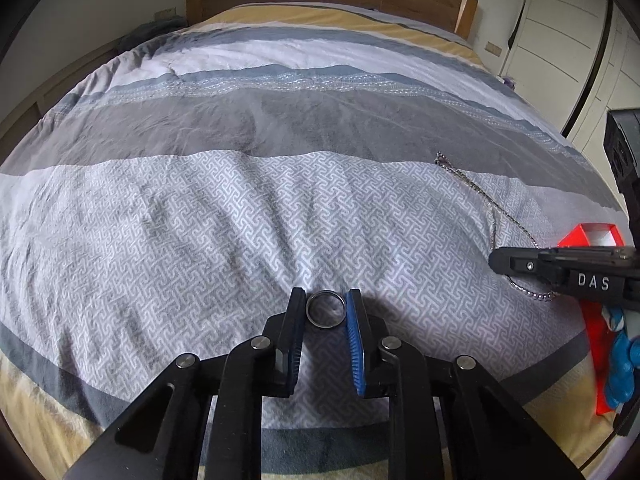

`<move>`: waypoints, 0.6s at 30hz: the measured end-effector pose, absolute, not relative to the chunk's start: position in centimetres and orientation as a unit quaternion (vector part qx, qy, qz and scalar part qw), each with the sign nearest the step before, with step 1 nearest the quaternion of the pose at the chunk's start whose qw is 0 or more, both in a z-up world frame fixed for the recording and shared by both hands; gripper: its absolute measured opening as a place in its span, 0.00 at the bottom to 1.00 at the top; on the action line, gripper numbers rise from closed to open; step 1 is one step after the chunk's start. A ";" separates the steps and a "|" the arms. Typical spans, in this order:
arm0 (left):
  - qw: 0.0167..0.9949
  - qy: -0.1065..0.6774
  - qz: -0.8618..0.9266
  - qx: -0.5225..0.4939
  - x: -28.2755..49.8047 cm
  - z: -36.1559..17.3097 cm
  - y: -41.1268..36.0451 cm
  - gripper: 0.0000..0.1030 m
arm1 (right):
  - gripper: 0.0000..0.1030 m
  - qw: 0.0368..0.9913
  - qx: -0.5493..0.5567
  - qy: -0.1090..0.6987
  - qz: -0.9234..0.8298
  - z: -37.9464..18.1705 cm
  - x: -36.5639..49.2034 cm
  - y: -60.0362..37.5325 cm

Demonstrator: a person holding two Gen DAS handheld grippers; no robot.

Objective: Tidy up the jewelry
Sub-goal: 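Grasp the silver ring with the left tool while the right tool grasps the silver chain necklace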

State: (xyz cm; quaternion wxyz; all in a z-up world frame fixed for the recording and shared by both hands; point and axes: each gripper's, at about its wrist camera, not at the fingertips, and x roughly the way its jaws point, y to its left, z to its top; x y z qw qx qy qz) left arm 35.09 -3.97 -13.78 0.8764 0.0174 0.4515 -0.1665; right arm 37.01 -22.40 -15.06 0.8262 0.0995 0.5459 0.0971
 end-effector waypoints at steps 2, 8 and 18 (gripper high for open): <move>0.877 0.450 -0.168 0.016 34.6 -13.3 -3.8 0.19 | 0.03 0.828 0.114 0.538 0.110 -14.6 36.1 -22.4; 0.880 0.443 -0.168 0.015 32.7 -11.6 -3.8 0.19 | 0.02 0.837 0.132 0.512 0.139 -11.8 33.2 -22.1; 0.889 0.421 -0.178 0.016 28.6 -7.3 -4.5 0.19 | 0.02 0.856 0.147 0.468 0.160 -5.0 29.0 -22.2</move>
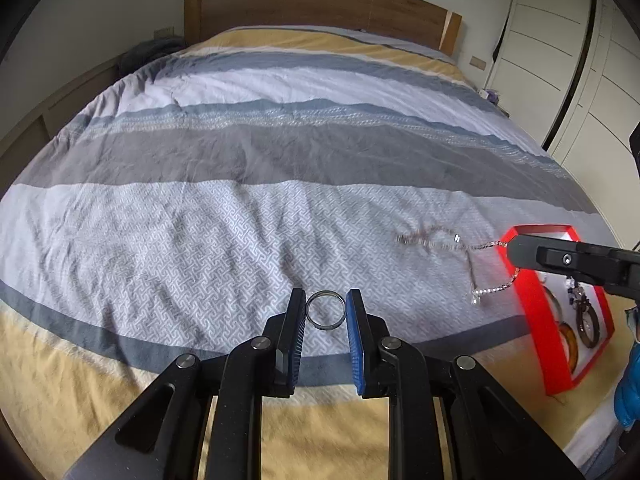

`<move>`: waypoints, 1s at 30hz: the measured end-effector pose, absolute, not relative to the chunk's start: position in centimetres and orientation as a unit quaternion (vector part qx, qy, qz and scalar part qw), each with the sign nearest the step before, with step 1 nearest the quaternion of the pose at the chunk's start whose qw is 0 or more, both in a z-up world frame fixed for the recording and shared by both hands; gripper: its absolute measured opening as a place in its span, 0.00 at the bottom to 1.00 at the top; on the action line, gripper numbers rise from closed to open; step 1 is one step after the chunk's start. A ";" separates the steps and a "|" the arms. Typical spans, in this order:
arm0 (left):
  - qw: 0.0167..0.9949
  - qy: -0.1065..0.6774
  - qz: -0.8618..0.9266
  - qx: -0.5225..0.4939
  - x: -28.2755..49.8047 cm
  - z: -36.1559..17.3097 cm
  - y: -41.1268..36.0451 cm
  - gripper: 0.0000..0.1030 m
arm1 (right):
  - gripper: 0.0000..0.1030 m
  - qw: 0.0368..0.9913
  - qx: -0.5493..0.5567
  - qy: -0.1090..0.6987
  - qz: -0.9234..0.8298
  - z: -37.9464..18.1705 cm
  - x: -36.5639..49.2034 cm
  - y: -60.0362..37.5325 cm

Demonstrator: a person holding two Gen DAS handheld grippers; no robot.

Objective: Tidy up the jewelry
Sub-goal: 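Grasp the silver ring with the left tool while the right tool grasps the silver chain necklace, then carry the ring and the chain necklace over the red box with both tools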

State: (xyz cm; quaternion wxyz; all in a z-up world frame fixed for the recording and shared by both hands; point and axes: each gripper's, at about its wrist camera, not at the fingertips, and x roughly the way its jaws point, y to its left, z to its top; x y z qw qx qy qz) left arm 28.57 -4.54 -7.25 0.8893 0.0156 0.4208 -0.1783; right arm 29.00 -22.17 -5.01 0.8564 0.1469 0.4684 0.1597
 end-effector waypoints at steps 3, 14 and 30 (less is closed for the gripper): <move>0.894 0.410 -0.181 0.016 27.4 -5.7 -4.7 0.19 | 0.02 0.863 0.153 0.452 0.164 -2.7 27.4 -22.5; 0.910 0.360 -0.205 0.020 22.5 0.9 -6.8 0.19 | 0.02 0.898 0.149 0.380 0.163 6.1 21.0 -24.5; 0.887 0.338 -0.311 0.057 18.1 3.5 -19.8 0.19 | 0.02 0.925 0.157 0.338 0.077 9.3 14.6 -34.6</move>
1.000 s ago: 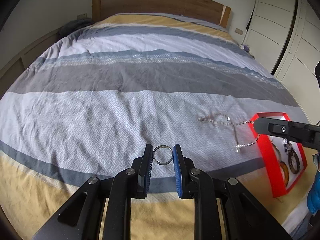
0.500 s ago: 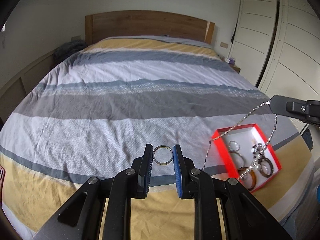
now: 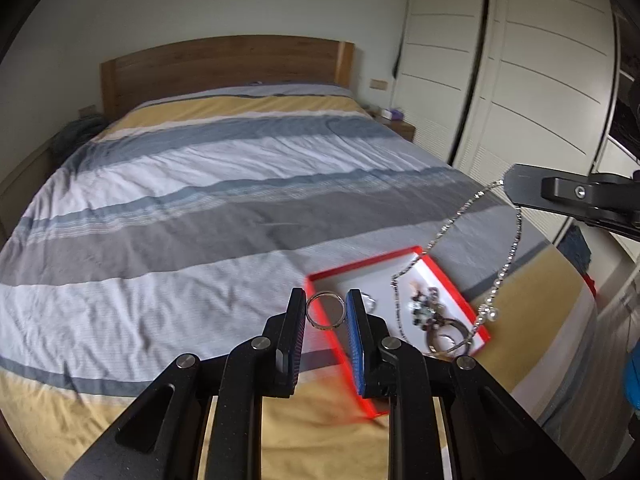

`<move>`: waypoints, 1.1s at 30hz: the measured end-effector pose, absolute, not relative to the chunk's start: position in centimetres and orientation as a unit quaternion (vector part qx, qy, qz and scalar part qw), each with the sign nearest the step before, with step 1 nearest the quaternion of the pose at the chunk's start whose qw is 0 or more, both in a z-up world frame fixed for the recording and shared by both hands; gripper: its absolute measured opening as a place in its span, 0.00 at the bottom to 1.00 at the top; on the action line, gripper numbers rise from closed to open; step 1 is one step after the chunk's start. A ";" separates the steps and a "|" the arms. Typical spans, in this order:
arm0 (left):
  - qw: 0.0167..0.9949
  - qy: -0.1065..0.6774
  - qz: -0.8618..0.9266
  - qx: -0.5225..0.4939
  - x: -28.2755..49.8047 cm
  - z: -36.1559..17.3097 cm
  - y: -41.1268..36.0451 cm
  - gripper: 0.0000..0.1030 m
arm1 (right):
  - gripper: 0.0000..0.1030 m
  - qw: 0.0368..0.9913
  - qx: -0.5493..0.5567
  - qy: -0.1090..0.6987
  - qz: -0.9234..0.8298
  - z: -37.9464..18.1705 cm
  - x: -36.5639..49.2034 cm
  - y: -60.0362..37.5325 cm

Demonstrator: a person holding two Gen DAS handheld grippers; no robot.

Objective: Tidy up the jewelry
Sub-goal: 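Carry the ring and the chain necklace over the red box with both tools, then open the left tool and the right tool to drop ring and necklace in the box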

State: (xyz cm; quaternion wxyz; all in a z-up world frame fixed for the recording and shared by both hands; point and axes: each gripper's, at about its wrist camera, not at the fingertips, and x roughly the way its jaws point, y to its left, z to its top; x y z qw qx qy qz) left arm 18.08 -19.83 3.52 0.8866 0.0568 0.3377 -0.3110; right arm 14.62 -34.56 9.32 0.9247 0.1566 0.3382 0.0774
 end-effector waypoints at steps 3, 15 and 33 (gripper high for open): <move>0.873 0.354 -0.328 0.068 17.8 1.8 -23.1 0.19 | 0.02 0.920 0.165 0.350 0.056 7.6 14.6 -37.2; 0.837 0.422 -0.328 0.118 18.7 -6.1 -30.8 0.19 | 0.03 0.883 0.193 0.428 0.005 -3.5 15.8 -44.5; 0.827 0.471 -0.269 0.147 22.1 -12.1 -32.8 0.20 | 0.04 0.854 0.169 0.490 -0.033 -11.7 15.4 -47.0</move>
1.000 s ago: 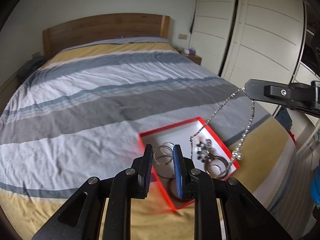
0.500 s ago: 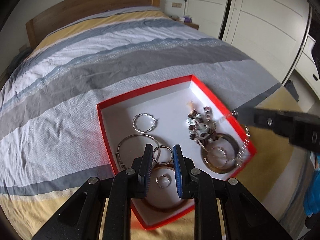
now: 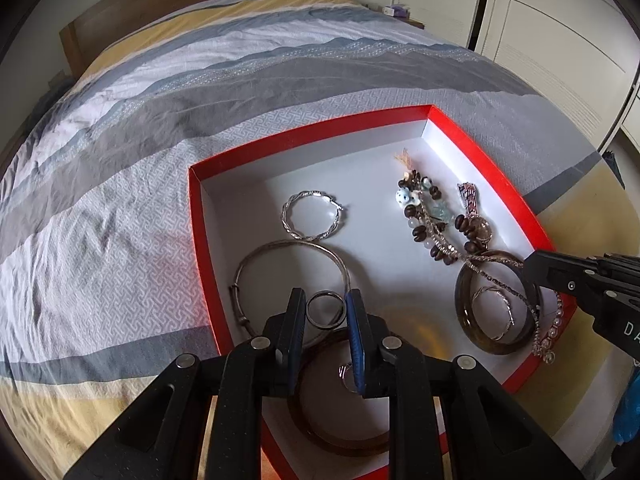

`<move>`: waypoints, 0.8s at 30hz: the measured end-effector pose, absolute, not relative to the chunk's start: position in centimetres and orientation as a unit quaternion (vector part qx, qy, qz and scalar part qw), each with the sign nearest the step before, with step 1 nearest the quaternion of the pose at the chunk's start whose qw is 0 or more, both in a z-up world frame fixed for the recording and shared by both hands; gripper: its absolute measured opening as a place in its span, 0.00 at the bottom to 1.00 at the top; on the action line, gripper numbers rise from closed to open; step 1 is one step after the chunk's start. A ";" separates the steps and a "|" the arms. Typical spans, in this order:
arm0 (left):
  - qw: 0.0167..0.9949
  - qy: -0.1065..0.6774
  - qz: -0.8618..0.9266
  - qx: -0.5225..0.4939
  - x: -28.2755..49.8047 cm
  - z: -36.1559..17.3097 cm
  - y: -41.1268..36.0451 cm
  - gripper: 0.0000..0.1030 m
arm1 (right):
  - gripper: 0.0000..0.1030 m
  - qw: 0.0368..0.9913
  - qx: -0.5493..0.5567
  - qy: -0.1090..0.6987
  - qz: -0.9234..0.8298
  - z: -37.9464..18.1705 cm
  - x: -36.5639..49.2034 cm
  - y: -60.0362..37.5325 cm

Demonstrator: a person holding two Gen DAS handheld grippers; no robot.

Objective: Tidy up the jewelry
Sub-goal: 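Open the left tool and the right tool to drop ring and necklace in the box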

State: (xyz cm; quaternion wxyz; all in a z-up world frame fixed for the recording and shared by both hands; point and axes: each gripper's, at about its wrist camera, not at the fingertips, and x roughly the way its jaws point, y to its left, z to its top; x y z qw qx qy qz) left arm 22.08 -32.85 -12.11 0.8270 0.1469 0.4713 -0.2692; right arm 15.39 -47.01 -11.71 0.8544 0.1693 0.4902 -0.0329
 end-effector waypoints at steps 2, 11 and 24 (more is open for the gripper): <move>0.827 0.472 -0.267 0.146 22.1 -12.2 -32.9 0.23 | 0.04 0.853 0.168 0.492 -0.034 -11.9 15.2 -47.0; 0.830 0.468 -0.267 0.143 21.6 -11.2 -32.7 0.42 | 0.16 0.857 0.154 0.489 -0.046 -11.2 14.5 -46.5; 0.847 0.442 -0.264 0.134 19.2 -7.2 -31.2 0.50 | 0.36 0.878 0.098 0.458 -0.095 -6.9 12.5 -44.7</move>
